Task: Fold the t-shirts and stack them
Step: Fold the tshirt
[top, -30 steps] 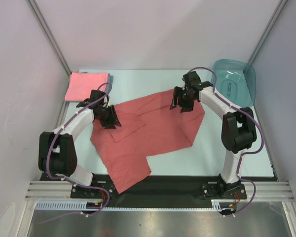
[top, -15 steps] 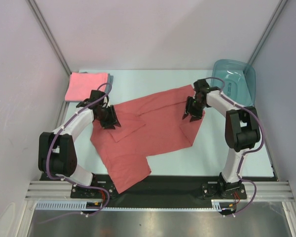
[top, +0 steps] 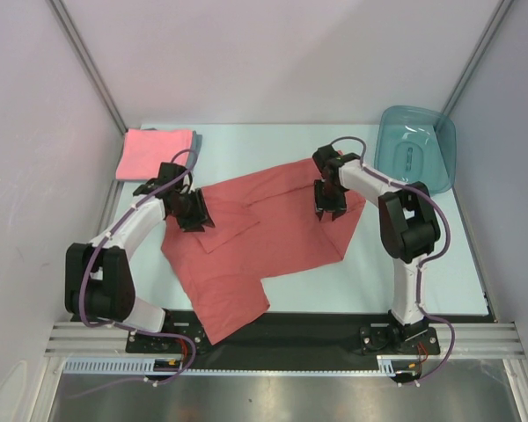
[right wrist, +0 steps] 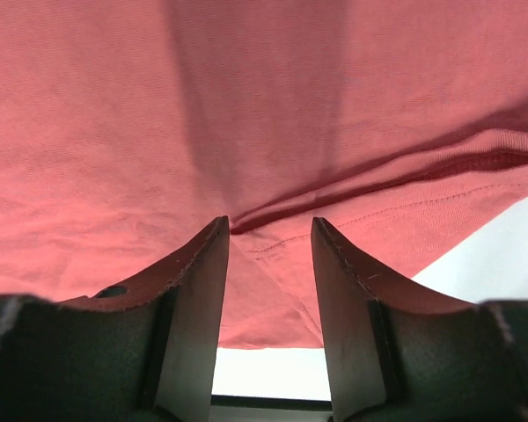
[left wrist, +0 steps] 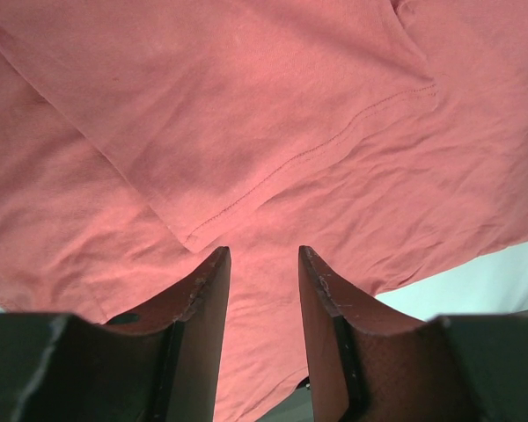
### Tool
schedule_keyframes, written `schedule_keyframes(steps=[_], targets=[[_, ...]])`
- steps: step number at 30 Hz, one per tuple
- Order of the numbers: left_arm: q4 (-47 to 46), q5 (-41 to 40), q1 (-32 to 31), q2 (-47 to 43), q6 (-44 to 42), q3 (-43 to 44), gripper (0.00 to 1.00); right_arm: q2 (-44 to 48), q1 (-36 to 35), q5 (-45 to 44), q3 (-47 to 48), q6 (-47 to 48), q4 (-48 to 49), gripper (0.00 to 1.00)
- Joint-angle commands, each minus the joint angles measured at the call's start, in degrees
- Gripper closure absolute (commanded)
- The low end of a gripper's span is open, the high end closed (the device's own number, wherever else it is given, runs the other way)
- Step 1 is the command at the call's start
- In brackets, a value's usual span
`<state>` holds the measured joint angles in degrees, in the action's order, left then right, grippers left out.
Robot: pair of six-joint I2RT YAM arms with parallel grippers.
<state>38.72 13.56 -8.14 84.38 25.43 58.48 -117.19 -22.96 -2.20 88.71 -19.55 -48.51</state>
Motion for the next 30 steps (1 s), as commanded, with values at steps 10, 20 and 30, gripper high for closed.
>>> schedule_keyframes(steps=[10, 20, 30], targets=[[0.39, -1.08, -0.12, -2.47, -1.08, -0.47, 0.57, -1.37, -3.49, -4.22, 2.70, 1.27, -3.26, 0.54], [1.00, -1.43, -0.03, -1.50, -1.79, 1.55, 0.57, -2.61, -4.02, -4.83, 2.88, 0.92, -3.87, 0.71], [3.29, -1.87, -2.04, -5.97, 3.38, -3.89, 0.50, 0.29, -1.30, -4.66, 8.67, 0.13, -8.97, 1.00]])
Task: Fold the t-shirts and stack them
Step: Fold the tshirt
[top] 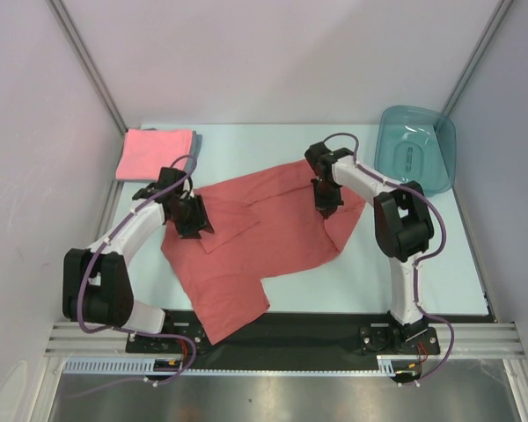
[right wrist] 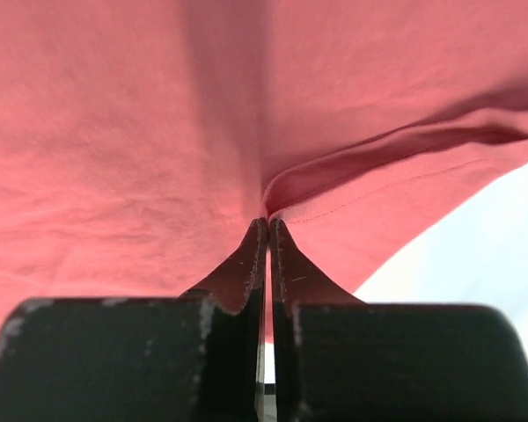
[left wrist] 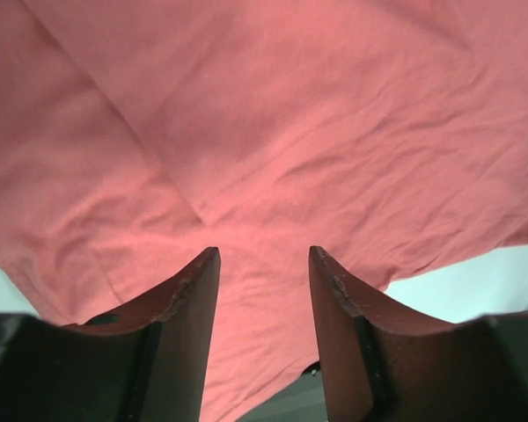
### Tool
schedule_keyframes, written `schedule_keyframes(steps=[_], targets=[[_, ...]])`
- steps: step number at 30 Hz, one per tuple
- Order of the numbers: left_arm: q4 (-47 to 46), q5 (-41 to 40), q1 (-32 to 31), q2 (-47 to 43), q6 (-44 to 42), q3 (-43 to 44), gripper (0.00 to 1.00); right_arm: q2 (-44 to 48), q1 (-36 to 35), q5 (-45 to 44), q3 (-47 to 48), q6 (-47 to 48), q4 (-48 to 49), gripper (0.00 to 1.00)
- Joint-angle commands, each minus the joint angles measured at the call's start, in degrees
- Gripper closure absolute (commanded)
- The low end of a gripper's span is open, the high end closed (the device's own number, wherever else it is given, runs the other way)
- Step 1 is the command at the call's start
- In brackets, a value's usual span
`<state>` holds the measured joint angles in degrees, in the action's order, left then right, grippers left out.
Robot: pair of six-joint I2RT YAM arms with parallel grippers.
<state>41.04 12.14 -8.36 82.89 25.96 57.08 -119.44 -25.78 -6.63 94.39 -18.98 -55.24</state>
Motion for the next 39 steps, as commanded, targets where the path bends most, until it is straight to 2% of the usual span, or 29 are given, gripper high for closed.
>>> schedule_keyframes(steps=[1, 4, 8, 12, 14, 16, 17, 19, 20, 23, 27, 29, 32, 36, 39], targets=[[0.98, -1.15, -2.71, -5.71, 3.66, -3.54, 0.49, 2.72, 1.87, 0.65, 3.25, 0.08, -2.50, 1.00], [3.26, -4.67, -6.05, -9.93, 7.70, -6.97, 0.48, 3.59, 3.19, 2.58, 4.05, 1.14, -3.21, 1.00], [10.01, -11.60, -10.44, -17.30, 13.76, -9.35, 0.54, 4.48, 4.16, 5.49, 3.08, 3.34, -1.36, 1.00], [15.64, -17.14, -22.01, -24.68, 24.37, -12.33, 0.54, 5.53, 4.07, 8.12, 1.24, 3.17, 2.15, 1.00], [18.72, -17.15, -26.07, -26.81, 29.39, -16.01, 0.54, 5.71, 3.90, 9.62, 0.36, 2.64, 3.03, 1.00], [19.60, -17.76, -34.06, -29.89, 37.12, -17.78, 0.54, 6.06, 3.55, 11.19, -0.17, 1.93, 3.56, 1.00], [20.39, -18.29, -39.14, -30.16, 41.59, -18.75, 0.54, 6.75, 3.37, 11.38, -0.87, 1.93, 4.26, 1.00], [22.76, -19.78, -43.65, -29.11, 44.96, -19.37, 0.53, 7.11, 3.37, 11.56, -1.31, 2.19, 4.35, 1.00], [23.12, -20.22, -48.20, -28.58, 48.10, -19.55, 0.51, 7.55, 3.37, 11.47, -1.75, 2.28, 4.35, 1.00], [22.95, -20.84, -54.28, -27.52, 53.04, -21.39, 0.46, 8.25, 3.72, 11.91, -2.98, 2.28, 5.06, 1.00], [20.58, -20.14, -58.78, -28.93, 56.30, -24.12, 0.46, 8.87, 3.37, 12.17, -3.33, 2.37, 5.23, 1.00], [20.05, -19.26, -62.19, -28.67, 58.66, -24.91, 0.52, 9.22, 3.11, 11.91, -3.68, 2.55, 5.41, 1.00], [18.82, -18.21, -67.55, -26.04, 61.75, -25.35, 0.54, 9.49, 3.19, 11.82, -4.13, 2.55, 5.23, 1.00], [17.76, -17.24, -69.42, -24.01, 62.64, -25.44, 0.58, 9.84, 2.84, 11.56, -4.91, 2.63, 5.59, 1.00], [18.64, -17.15, -70.04, -26.01, 64.65, -26.14, 0.58, 10.19, 2.58, 11.38, -5.70, 2.64, 5.85, 1.00]])
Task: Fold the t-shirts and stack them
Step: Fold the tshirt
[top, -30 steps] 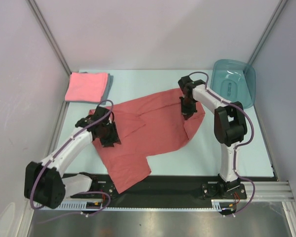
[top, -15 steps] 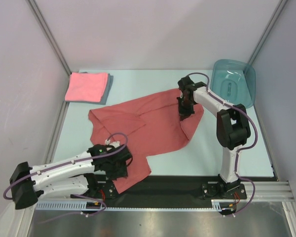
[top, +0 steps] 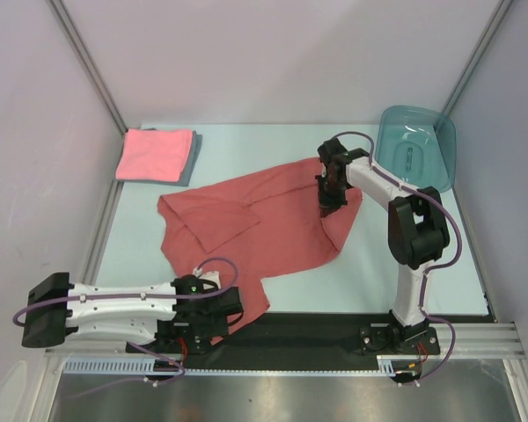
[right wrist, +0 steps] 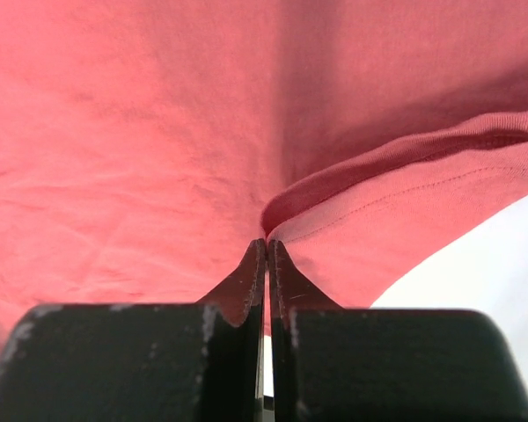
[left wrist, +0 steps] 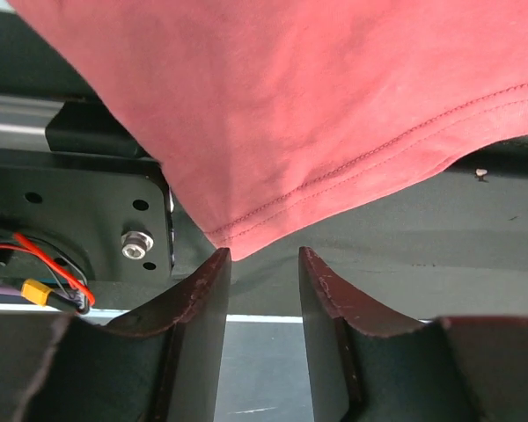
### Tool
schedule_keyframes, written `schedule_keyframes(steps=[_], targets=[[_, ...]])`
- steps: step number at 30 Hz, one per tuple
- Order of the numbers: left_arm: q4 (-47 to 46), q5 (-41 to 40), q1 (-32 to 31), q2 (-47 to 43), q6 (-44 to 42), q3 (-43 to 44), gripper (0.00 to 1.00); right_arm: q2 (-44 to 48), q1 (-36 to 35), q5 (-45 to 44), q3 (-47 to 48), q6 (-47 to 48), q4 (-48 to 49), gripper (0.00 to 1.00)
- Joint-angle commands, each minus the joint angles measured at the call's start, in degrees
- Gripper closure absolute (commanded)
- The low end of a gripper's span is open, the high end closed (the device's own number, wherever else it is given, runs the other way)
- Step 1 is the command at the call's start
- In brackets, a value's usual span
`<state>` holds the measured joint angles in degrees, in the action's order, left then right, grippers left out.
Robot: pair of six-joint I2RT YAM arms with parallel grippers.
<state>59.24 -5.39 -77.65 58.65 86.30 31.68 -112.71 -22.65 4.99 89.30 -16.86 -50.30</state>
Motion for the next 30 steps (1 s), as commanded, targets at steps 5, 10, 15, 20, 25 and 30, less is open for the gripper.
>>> schedule_keyframes(steps=[5, 10, 15, 20, 25, 30], targets=[[-0.53, 1.70, -0.84, -4.69, 7.04, -4.78, 0.59, 3.72, -0.64, -0.25, -1.14, 0.43, 1.08, 1.00], [-1.06, 2.40, -0.84, -1.88, 7.30, -4.97, 0.59, 3.81, -0.46, -0.51, -0.97, 0.51, 0.91, 1.00], [-0.62, 1.08, -0.84, -3.28, 8.62, -5.22, 0.58, 4.25, -0.46, -0.95, -0.88, 0.78, 0.65, 1.00], [-1.41, 0.64, -0.84, -4.86, 9.23, -6.54, 0.67, 4.42, -0.55, -0.78, -0.88, 0.69, 0.47, 1.00], [-0.71, -0.85, -0.84, -5.04, 8.88, -5.58, 0.84, 4.51, -0.99, -0.95, -0.88, 0.78, 0.21, 1.00], [2.27, -4.35, -0.84, -5.13, 7.66, -2.51, 0.96, 4.86, -1.16, -1.13, -0.88, 0.60, -0.32, 1.00]])
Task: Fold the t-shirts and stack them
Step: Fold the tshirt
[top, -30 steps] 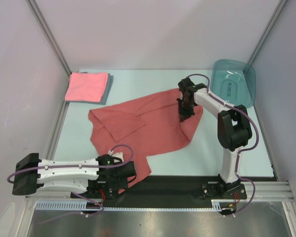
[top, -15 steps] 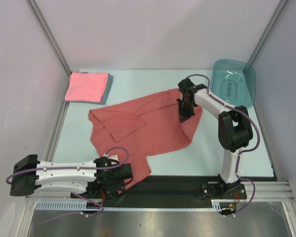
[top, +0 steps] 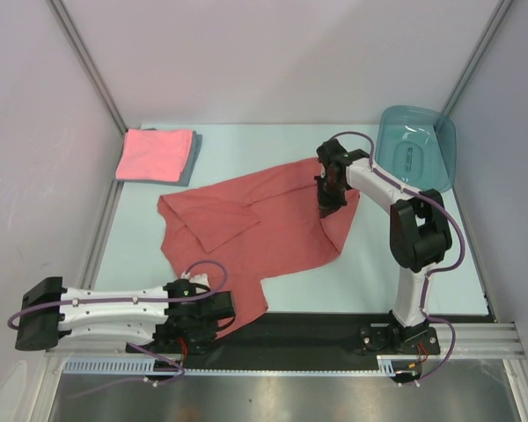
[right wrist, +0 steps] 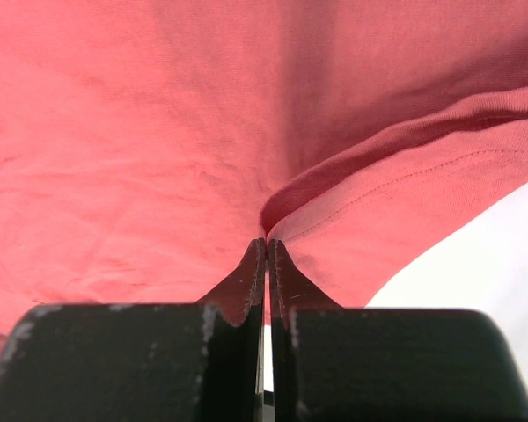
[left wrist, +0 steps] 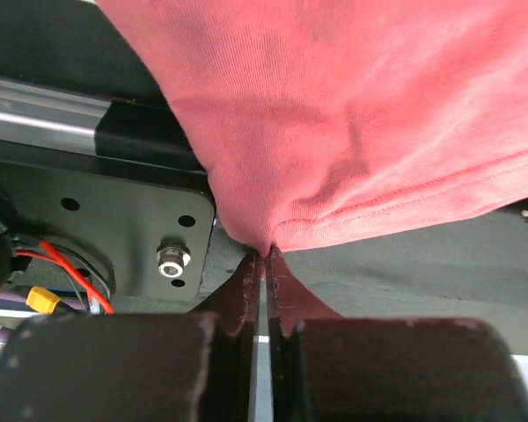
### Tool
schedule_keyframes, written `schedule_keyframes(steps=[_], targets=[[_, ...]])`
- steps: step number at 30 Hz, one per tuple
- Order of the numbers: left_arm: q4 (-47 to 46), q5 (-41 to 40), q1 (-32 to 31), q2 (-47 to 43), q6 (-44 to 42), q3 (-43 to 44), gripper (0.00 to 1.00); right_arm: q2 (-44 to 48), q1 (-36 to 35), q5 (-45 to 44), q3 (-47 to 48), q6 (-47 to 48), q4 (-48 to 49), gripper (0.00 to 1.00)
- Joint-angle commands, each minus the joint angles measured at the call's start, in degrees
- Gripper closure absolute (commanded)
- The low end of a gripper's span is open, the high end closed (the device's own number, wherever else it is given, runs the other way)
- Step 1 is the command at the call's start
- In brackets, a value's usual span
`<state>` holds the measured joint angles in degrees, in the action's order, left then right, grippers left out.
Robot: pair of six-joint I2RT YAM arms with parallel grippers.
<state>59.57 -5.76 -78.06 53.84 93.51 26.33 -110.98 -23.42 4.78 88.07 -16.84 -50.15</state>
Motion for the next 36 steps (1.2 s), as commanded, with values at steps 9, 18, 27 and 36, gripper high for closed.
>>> schedule_keyframes(steps=[9, 18, 27, 36], targets=[[8.63, -8.39, 9.49, -0.58, -10.88, 11.73, 1.00, 4.72, 3.81, -1.35, 2.54, -0.38, -2.32, 1.00], [7.05, -9.09, 26.72, 0.03, -28.37, 18.05, 1.00, 6.29, 13.91, -1.52, 4.65, -0.48, -5.04, 1.00], [5.99, -8.39, 37.00, -1.20, -35.15, 18.85, 1.00, 9.46, 18.67, -4.07, -0.53, 1.10, -6.36, 1.00], [10.03, -11.02, 44.83, -5.24, -37.52, 22.27, 1.00, 9.55, 20.34, -4.69, -6.07, 1.28, -3.99, 1.00]])
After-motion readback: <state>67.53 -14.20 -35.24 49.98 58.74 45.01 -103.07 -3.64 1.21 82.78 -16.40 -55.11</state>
